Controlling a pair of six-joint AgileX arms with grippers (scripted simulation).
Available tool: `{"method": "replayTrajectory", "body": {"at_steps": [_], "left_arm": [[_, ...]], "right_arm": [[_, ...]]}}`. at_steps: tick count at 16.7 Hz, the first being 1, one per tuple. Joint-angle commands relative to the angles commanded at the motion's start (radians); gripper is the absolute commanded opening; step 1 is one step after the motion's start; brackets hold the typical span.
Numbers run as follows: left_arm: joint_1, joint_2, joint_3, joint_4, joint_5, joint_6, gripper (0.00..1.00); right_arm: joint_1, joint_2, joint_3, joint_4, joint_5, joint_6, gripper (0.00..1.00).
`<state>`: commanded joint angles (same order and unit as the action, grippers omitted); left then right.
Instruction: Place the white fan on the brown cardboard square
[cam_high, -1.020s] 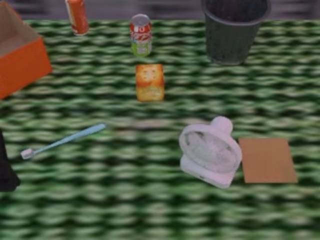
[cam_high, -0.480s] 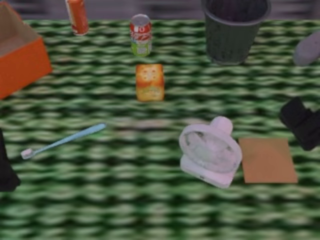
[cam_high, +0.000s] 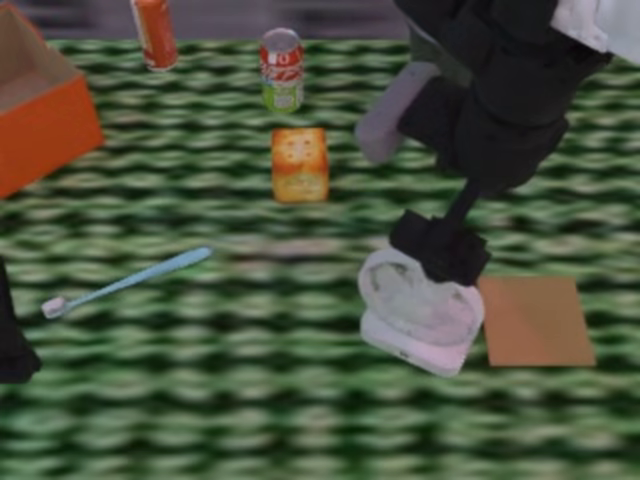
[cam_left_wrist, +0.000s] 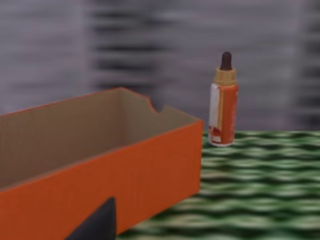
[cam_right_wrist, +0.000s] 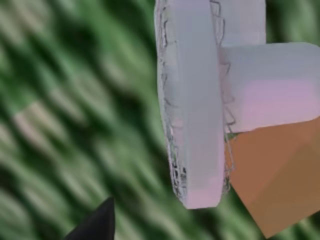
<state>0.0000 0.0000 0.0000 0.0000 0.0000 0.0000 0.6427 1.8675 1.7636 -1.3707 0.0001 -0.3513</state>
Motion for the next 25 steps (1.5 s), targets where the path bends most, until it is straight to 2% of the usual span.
{"method": "replayTrajectory", "body": {"at_steps": [4,11,18,23,25], "left_arm": [[0.0,0.0,0.0,0.0,0.0,0.0,1.0],[0.0,0.0,0.0,0.0,0.0,0.0,1.0],[0.0,0.0,0.0,0.0,0.0,0.0,1.0],[0.0,0.0,0.0,0.0,0.0,0.0,1.0],[0.0,0.0,0.0,0.0,0.0,0.0,1.0]], "right_arm": [[0.052,0.132,0.145,-0.102,0.0,-0.027,1.0],[0.053,0.142,0.154,-0.107,0.0,-0.03,1.0],[0.059,0.134,-0.033,0.071,0.0,-0.029,1.0],[0.059,0.134,-0.054,0.091,0.0,-0.028,1.0],[0.059,0.134,-0.054,0.091,0.0,-0.028,0.85]]}}
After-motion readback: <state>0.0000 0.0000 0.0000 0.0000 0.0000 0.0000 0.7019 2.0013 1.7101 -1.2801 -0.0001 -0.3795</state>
